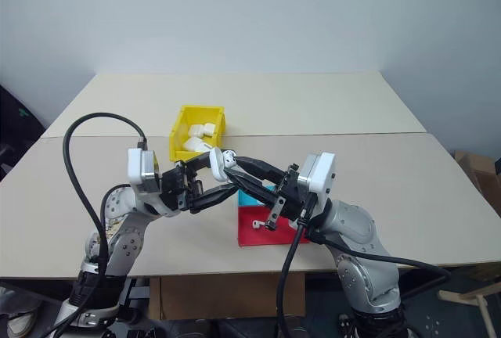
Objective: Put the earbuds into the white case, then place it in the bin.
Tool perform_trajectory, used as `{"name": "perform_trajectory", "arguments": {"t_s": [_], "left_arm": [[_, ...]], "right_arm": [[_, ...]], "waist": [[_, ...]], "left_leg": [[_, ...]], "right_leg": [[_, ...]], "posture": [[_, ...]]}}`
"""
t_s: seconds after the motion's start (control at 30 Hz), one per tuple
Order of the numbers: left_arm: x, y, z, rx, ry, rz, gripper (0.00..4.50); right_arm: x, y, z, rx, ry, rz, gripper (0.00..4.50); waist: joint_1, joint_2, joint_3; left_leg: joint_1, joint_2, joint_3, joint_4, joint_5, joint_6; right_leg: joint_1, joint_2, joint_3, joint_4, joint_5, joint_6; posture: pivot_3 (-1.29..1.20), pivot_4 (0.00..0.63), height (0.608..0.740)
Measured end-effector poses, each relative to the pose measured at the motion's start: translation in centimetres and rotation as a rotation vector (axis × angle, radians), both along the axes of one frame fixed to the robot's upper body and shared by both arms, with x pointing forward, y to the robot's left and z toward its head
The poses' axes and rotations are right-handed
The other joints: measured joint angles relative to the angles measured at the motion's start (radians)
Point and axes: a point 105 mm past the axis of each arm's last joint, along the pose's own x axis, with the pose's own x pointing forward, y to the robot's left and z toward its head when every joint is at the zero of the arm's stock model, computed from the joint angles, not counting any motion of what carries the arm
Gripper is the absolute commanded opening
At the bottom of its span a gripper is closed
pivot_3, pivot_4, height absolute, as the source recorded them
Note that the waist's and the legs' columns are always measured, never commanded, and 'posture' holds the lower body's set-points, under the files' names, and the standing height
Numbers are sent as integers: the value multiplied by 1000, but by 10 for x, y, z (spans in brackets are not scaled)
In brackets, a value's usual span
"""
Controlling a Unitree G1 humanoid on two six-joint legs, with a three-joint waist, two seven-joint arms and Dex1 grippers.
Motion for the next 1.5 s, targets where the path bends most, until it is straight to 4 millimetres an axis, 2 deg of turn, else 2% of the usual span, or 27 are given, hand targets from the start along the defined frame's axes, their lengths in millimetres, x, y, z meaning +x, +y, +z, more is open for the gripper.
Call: {"name": "perform_trajectory", "arguments": {"t_s": [0.67,0.83,1.5], "left_arm": [[3,0,-6,28,9,10,2802],[5,2,-5,19,5,24,2802],[8,2,-8,20,-11,35,2802]], "right_arm": [[0,1,-11,-86,-17,20,779],[0,0,-13,-111,-12,34,2303],[2,0,-14,-133,-53,-19,2303]], "waist": [[1,0,0],[0,0,0],[2,0,0]], "left_leg": [[0,0,0,0,0,0],[0,0,0,0,0,0],[0,0,0,0,0,0]], "right_leg": [[0,0,0,-1,0,0],[0,0,0,-1,0,0],[0,0,0,-1,0,0]], "posture": [[0,150,740],[0,150,740],[0,150,740]]}}
